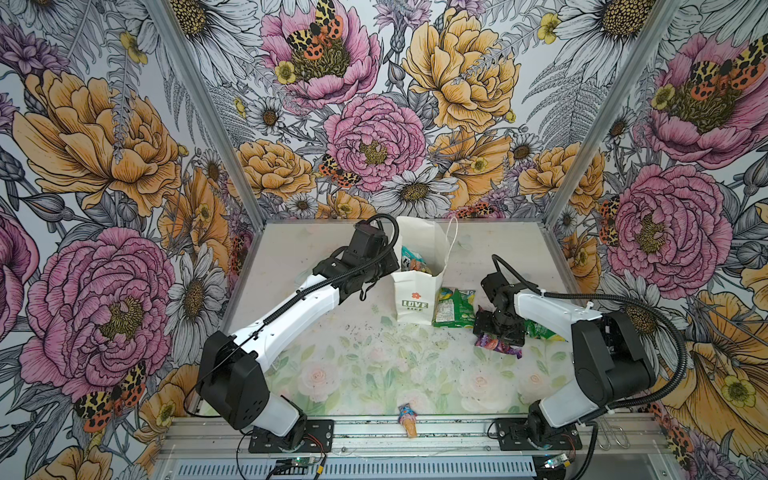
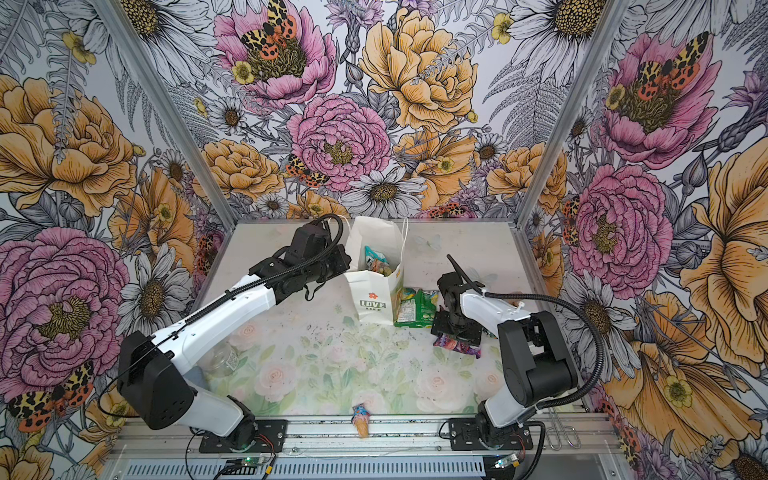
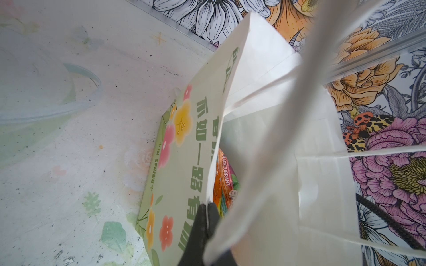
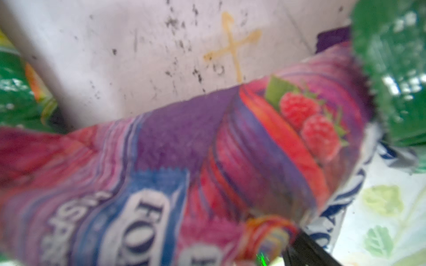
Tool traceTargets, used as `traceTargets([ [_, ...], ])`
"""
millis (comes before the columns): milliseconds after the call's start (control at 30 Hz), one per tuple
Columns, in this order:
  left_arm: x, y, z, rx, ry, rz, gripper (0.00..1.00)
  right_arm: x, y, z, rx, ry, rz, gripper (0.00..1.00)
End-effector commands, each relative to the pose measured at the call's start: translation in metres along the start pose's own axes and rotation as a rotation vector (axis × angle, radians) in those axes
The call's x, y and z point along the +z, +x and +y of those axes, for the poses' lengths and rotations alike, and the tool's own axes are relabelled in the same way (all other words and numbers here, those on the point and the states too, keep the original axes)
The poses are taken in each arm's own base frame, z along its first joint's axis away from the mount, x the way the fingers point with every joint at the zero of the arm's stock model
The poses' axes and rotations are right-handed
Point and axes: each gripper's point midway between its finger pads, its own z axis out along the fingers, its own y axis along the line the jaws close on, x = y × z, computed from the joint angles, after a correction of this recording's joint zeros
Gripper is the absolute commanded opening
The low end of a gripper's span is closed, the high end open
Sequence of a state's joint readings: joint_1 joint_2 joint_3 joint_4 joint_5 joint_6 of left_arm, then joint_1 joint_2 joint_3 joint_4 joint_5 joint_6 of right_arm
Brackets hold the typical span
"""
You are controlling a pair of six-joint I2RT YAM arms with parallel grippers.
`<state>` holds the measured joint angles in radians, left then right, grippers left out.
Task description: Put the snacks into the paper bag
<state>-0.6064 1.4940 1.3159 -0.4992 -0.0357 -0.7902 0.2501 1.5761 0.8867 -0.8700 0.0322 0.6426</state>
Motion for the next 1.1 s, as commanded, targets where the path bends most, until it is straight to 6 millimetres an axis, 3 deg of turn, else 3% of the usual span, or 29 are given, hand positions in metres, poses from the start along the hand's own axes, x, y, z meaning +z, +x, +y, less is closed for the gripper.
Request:
traceTargets([
  [0,0.002,0.008,0.014,-0.007,-0.042,0.026,0.0,0.013,0.001,0.007,-0.012,-0.035,0.0,0.84],
  [233,0.003,0.008,0.014,-0.009,-0.041,0.03,0.0,0.004,0.005,0.01,-0.011,-0.081,-0.014,0.6],
  [467,-0.001,0.007,0.01,-0.009,-0.029,0.024,0.0,-0.018,0.006,0.021,-0.016,-0.178,-0.058,0.34],
  [700,-0.003,0.006,0.009,-0.008,-0.025,0.02,0.0,-0.049,0.001,0.037,-0.032,-0.296,-0.113,0.2],
  [900,-0.002,0.006,0.006,-0.007,-0.02,0.023,0.0,-0.092,-0.004,0.053,-0.077,-0.419,-0.191,0.15],
  [1067,-0.003,0.005,0.002,-0.004,-0.011,0.021,0.0,-0.152,-0.012,0.065,-0.147,-0.53,-0.312,0.12],
])
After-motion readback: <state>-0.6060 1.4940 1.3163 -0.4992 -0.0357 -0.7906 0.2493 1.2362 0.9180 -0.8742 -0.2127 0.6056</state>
